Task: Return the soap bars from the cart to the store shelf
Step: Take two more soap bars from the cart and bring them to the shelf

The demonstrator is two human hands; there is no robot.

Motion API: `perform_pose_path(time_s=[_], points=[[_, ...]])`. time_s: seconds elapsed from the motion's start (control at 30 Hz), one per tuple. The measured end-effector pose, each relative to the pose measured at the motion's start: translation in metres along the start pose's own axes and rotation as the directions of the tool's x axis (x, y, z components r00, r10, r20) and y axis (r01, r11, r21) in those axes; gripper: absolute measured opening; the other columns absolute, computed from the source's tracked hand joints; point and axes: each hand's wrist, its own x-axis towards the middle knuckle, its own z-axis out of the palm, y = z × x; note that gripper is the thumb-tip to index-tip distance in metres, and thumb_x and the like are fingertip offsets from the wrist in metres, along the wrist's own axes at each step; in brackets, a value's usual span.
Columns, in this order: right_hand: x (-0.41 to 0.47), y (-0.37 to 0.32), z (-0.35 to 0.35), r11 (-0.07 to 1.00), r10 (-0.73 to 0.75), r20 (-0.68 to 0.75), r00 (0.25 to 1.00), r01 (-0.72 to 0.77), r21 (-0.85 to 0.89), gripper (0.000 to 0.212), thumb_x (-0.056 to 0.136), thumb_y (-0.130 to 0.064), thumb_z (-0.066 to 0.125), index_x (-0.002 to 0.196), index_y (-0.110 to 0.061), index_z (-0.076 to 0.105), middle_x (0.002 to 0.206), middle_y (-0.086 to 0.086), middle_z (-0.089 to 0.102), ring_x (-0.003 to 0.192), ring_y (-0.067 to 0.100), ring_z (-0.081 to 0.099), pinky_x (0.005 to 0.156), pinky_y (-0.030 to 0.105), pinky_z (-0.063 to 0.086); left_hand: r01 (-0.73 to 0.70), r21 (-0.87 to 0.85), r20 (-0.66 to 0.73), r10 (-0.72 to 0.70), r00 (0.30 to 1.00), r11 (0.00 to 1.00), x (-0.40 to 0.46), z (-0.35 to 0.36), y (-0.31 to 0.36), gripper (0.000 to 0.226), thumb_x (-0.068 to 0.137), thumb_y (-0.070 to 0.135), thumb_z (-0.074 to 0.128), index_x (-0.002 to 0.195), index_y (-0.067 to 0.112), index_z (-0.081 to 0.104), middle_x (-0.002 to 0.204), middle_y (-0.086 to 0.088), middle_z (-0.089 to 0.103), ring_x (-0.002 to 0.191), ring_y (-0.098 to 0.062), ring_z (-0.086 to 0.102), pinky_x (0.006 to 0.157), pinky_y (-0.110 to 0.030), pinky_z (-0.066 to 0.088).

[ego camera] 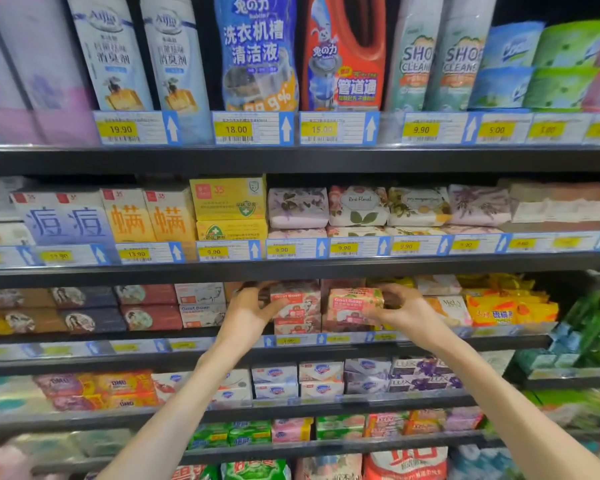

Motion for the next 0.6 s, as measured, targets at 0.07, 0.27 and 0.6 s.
perform_pose_path(time_s=[0.07, 0.27, 0.6], points=[[0.003, 0.002, -0.001, 1.0, 0.009, -0.001, 1.0, -0.009, 0.005, 0.088, 0.06, -0.07, 0.078, 0.13, -0.021, 0.059, 0.121, -0.006, 0.066, 0.109, 0.011, 0.063, 0.098, 0.039, 0.052, -0.019, 0.049, -0.027, 0.02, 0.999, 0.999, 0.0, 0.003, -0.003, 0.048, 0.087, 0.048, 0.07, 0.125, 0.019, 0.062, 0.11, 0.006, 0.067, 0.101, -0.016, 0.064, 0.086, -0.032, 0.052], [0.015, -0.002, 0.002, 0.996, 0.06, -0.011, 0.998, -0.059, 0.073, 0.089, 0.056, -0.066, 0.083, 0.127, -0.018, 0.06, 0.119, -0.007, 0.066, 0.106, 0.012, 0.064, 0.095, 0.041, 0.055, -0.11, 0.192, -0.098, 0.13, 0.987, 0.975, -0.007, 0.01, -0.007, 0.048, 0.092, 0.049, 0.062, 0.131, 0.02, 0.062, 0.114, -0.003, 0.064, 0.106, -0.017, 0.054, 0.091, -0.03, 0.046], [0.023, -0.003, 0.014, 0.998, 0.067, -0.044, 0.997, -0.067, 0.019, 0.063, 0.073, -0.046, 0.082, 0.129, -0.029, 0.061, 0.121, -0.012, 0.063, 0.116, 0.015, 0.057, 0.099, 0.033, 0.048, -0.154, 0.259, -0.14, 0.195, 0.971, 0.953, -0.013, 0.015, -0.001, 0.041, 0.097, 0.041, 0.058, 0.129, 0.015, 0.063, 0.109, -0.008, 0.061, 0.107, -0.024, 0.055, 0.093, -0.036, 0.048]])
